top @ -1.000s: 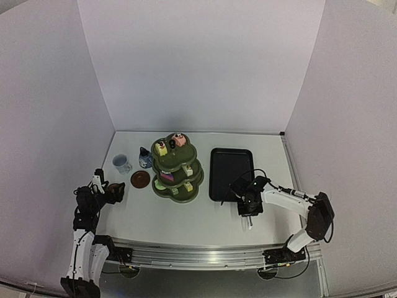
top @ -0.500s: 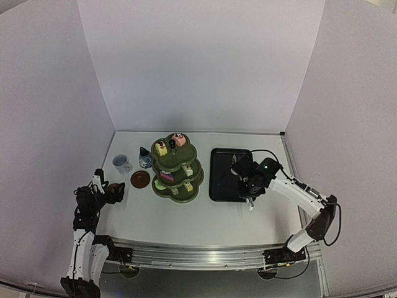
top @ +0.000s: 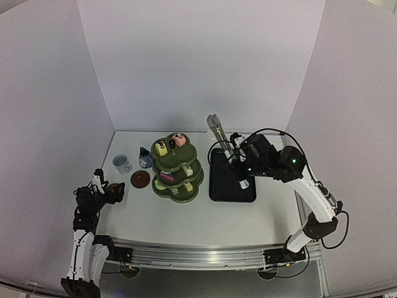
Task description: Serve the afternoon tea
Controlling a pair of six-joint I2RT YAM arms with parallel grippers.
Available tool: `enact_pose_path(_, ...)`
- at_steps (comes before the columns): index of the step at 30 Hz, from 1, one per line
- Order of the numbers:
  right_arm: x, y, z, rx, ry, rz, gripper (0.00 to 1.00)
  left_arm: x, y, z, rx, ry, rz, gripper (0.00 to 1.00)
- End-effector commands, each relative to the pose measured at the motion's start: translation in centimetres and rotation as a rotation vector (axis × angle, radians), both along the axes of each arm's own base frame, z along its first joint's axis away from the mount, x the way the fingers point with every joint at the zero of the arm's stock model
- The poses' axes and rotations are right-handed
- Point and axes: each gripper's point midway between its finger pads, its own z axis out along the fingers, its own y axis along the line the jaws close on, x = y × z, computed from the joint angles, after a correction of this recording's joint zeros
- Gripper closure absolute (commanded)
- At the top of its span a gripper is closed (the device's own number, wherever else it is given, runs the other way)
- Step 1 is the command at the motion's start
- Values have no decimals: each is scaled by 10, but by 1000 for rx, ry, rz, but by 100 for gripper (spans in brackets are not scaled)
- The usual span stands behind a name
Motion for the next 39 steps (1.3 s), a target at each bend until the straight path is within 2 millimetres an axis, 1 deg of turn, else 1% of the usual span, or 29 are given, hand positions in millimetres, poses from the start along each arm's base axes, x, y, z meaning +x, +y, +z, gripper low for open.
enact_pose_path(1, -15, 46, -25, -35, 21, 184, 100, 0, 1, 11, 7, -32, 3, 0)
enact_pose_path(4, -15, 45, -32, -49, 30, 181, 100, 0, 1, 11, 8, -30, 2, 0)
enact_pose_path(7, -14, 54, -38, -37, 36, 192, 100, 1, 0, 9, 2, -25, -3, 0)
enact_pose_path(13, -1, 73, -54, -52, 21, 203, 100, 2, -1, 8, 4, -22, -7, 0)
enact_pose_path(18, 12, 83, -68, -89, 3, 196, 100, 2, 0, 9, 3, -25, -5, 0)
enact_pose_path(22, 22, 89, -70, -95, -28, 179, 100, 2, 0, 10, 4, -28, -6, 0)
enact_pose_path(24, 24, 92, -75, -101, -27, 179, 100, 2, -1, 10, 3, -29, -6, 0)
enact_pose_path(32, 32, 95, -98, -148, -13, 151, 100, 1, -2, 10, 0, -30, -11, 0)
enact_pose_path(39, 34, 99, -107, -150, -1, 150, 100, 1, -2, 11, -1, -33, -12, 0)
